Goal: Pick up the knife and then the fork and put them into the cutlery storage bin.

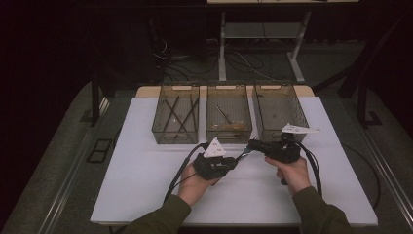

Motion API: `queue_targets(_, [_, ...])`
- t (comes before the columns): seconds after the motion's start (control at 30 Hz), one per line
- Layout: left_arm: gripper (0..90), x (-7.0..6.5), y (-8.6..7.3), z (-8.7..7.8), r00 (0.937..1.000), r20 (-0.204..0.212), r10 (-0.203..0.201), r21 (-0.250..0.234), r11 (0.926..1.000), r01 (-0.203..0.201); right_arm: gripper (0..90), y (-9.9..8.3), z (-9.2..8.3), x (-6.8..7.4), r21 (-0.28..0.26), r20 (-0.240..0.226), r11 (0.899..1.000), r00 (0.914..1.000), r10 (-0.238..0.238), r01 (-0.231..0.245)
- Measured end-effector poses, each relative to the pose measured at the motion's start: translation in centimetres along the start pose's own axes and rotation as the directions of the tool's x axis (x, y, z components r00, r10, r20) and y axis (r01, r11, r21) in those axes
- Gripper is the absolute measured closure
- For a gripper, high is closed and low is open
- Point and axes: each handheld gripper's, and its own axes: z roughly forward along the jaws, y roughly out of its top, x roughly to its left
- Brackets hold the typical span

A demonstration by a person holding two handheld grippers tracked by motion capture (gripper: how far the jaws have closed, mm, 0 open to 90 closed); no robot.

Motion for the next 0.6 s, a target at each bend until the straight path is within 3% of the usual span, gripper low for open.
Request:
queue_targets(0.07, [76.6, 0.1, 0.0, 0.0, 0.9997, 0.021, -0.014, -0.019, 0.9997, 0.014, 84.6, 0.5, 0.0, 0.3, -0.001, 0.002, 1.000, 1.0000, -0.004, 0.004])
queue_targets(0.17, [74.0, 0.1, 0.1, -0.3, 0.9992, 0.040, 0.008, -0.033, 0.9994, -0.007, 85.9, 1.3, 0.1, 0.8, -0.010, -0.019, 1.000, 0.9997, -0.018, 0.018])
queue_targets(0.27, [68.5, 0.3, -0.1, -0.7, 0.9981, 0.062, 0.007, -0.042, 0.9991, -0.004, 86.2, 2.2, -0.1, 1.3, -0.014, -0.003, 0.998, 0.9982, -0.061, 0.061])
queue_targets(0.33, [63.4, 0.4, -0.4, -1.1, 0.9974, 0.071, -0.007, -0.050, 0.9987, 0.011, 86.2, 2.9, -0.7, 1.4, -0.030, 0.017, 0.996, 0.9967, -0.079, 0.080])
queue_targets(0.43, [54.9, 0.8, -0.9, -2.1, 0.9979, 0.064, 0.008, -0.046, 0.9989, -0.005, 86.2, 4.0, -1.9, 1.2, -0.040, 0.073, 0.993, 0.9913, -0.109, 0.112])
queue_targets(0.53, [48.0, 1.7, -1.6, -3.5, 0.9986, 0.051, 0.014, -0.052, 0.9986, -0.011, 86.2, 5.3, -3.3, 0.4, -0.061, 0.122, 0.991, 0.9865, -0.109, 0.117])
queue_targets(0.6, [43.3, 2.3, -2.1, -4.4, 0.9991, 0.042, -0.008, -0.060, 0.9982, 0.010, 86.2, 6.2, -4.4, -0.2, -0.071, 0.156, 0.990, 0.9820, -0.106, 0.118])
